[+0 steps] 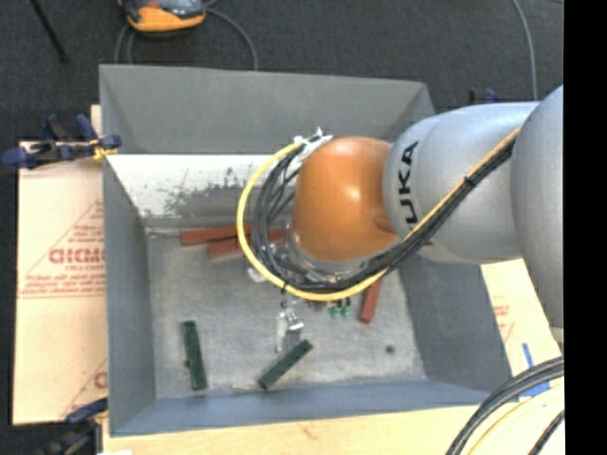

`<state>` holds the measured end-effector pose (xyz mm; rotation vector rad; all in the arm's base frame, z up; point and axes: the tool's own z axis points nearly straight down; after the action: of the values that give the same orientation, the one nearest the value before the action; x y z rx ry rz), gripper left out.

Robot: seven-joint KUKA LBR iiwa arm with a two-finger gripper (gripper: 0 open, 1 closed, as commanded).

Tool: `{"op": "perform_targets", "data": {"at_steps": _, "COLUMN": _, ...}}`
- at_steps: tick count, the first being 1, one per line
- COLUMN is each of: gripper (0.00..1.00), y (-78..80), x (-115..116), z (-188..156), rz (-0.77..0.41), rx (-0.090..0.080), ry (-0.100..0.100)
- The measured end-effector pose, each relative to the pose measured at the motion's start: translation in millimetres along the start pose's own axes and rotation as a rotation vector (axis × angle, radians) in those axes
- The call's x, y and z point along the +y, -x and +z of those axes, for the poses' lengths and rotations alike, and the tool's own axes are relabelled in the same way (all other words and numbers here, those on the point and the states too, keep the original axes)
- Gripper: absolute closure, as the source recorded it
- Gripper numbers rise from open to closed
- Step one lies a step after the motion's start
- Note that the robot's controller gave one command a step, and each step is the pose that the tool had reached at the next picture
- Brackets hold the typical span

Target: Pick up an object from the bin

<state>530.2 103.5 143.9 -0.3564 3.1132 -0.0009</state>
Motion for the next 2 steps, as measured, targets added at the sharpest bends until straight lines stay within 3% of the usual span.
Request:
{"op": "perform_targets", "data": {"at_steps": 1, "gripper": 0.0, "y": -16.0, "x": -14.2, "z": 25.2, "rz": -0.027, "rx": 0.013, "ry": 0.002}}
{"op": "perform_targets", "data": {"at_steps": 2, "gripper": 1.0, "y": -34.5, "x": -10.7, "z": 67.8, "rz": -0.199, "rx": -0.005, "ry": 0.002}}
